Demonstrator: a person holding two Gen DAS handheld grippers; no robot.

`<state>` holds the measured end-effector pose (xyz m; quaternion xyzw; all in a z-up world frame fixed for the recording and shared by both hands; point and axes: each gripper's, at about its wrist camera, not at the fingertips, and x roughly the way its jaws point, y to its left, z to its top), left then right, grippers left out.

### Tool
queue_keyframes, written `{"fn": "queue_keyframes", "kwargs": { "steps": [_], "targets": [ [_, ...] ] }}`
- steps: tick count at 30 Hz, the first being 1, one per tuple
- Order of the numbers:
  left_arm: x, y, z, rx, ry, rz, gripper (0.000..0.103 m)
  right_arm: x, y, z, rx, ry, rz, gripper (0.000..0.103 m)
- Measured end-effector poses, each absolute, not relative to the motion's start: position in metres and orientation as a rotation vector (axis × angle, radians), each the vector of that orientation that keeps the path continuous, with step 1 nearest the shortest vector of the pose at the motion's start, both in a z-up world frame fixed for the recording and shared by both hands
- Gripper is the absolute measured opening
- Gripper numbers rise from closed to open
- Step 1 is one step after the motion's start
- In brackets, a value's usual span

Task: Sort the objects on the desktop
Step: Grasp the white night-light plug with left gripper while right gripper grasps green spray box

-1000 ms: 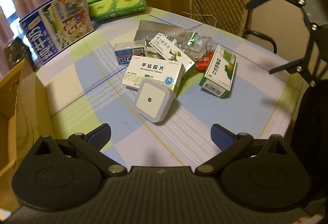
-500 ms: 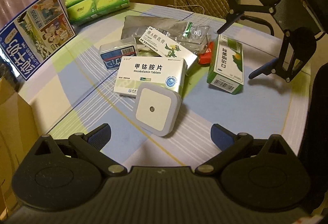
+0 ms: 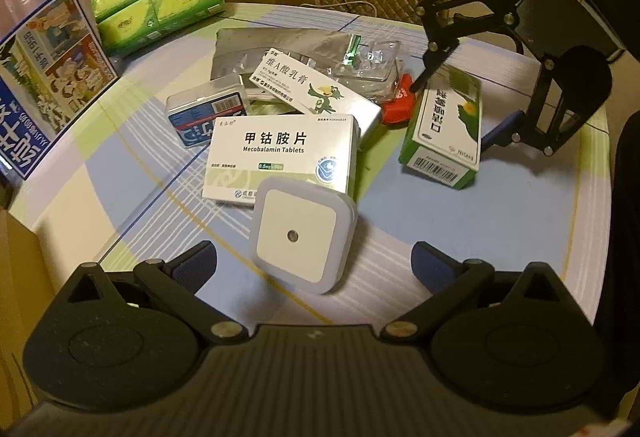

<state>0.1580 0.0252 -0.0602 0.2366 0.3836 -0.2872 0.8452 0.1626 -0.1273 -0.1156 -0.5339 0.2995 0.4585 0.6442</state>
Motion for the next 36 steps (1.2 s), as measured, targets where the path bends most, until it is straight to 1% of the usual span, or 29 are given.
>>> {"fn": "queue_keyframes", "kwargs": {
  "steps": [5, 9, 10, 18, 20, 22, 24, 26, 36],
  "targets": [
    [0.168, 0.023, -0.064, 0.492, 0.814, -0.638, 0.101, 0.173, -0.128, -0.1, -0.903, 0.884, 0.969, 0.054],
    [0.176, 0.021, -0.068, 0.496, 0.821, -0.656, 0.098, 0.179, -0.131, -0.094, -0.731, 0.991, 0.911, 0.053],
    [0.178, 0.021, -0.07, 0.495, 0.825, -0.658, 0.096, 0.179, -0.131, -0.093, -0.711, 0.995, 0.903, 0.053],
    [0.191, 0.022, -0.077, 0.472, 0.839, -0.698, 0.09, 0.171, -0.13, -0.089, -0.669, 0.99, 0.881, 0.054],
    [0.195, 0.022, -0.079, 0.452, 0.852, -0.709, 0.082, 0.173, -0.131, -0.091, -0.659, 0.99, 0.872, 0.055],
    [0.195, 0.019, -0.08, 0.446, 0.862, -0.703, 0.081, 0.171, -0.13, -0.091, -0.653, 0.99, 0.862, 0.056],
    [0.192, 0.018, -0.079, 0.448, 0.858, -0.689, 0.077, 0.169, -0.132, -0.091, -0.637, 0.994, 0.85, 0.056],
    [0.188, 0.019, -0.078, 0.43, 0.871, -0.67, 0.062, 0.17, -0.133, -0.09, -0.611, 1.01, 0.838, 0.056],
    [0.17, 0.015, -0.075, 0.356, 0.921, -0.618, 0.062, 0.165, -0.128, -0.085, -0.566, 1.029, 0.814, 0.056]
  ]
}}
